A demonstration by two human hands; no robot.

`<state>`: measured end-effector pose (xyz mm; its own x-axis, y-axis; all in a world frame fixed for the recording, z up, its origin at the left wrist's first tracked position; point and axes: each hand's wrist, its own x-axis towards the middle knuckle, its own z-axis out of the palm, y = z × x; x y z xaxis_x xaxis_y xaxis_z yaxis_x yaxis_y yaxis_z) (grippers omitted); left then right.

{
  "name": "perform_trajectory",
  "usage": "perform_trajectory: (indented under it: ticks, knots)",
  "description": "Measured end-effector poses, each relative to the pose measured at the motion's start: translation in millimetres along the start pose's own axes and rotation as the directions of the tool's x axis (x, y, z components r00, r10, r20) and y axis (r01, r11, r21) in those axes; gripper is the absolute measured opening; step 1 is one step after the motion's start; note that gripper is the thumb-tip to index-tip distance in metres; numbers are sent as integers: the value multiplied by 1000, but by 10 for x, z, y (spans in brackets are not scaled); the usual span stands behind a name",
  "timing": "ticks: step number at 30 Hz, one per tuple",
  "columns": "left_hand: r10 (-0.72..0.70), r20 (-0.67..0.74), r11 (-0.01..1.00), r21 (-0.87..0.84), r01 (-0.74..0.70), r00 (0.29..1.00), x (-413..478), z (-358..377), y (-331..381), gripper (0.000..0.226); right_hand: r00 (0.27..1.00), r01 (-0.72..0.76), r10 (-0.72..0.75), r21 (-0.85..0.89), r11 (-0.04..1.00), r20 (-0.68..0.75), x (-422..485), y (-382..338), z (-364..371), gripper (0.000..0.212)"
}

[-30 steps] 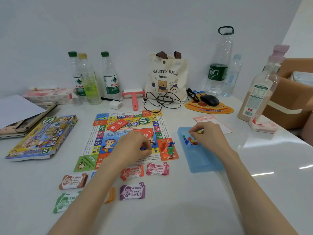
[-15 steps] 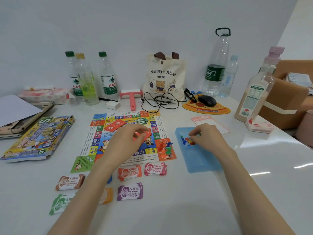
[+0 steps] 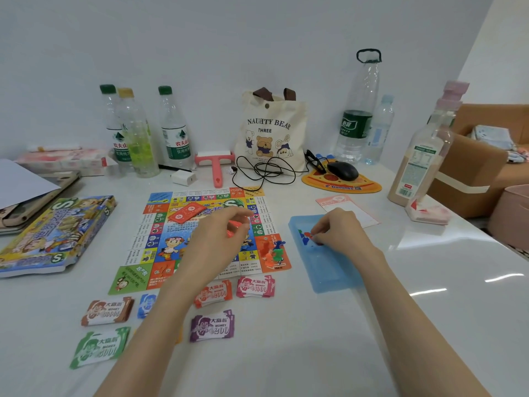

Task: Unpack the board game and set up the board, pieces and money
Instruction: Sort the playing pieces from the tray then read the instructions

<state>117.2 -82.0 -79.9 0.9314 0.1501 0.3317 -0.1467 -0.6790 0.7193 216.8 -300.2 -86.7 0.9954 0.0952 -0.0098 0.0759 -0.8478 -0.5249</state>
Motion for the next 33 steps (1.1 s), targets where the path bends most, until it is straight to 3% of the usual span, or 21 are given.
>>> perform_trajectory:
  ticks: [8,16,24,33]
  knots:
    - [-12,-6,1000,2,12,1000,-15,5,-14,24,995,81,-69,182,980,-73,-49,69,-13,13]
    - [-69,-16,987,-144,66,998,-43,-23,-9,16,916,394,-341,304,867,-213,-228,-118,-119,23]
    - [-158,4,932,-328,150,987,-62,-60,30,7,793,609,-549,311,730,-263,-449,-467,-27,31]
    - [-194,52,901,-385,199,980,-95,-76,84,3,732,681,-631,250,688,-258,-519,-538,61,35]
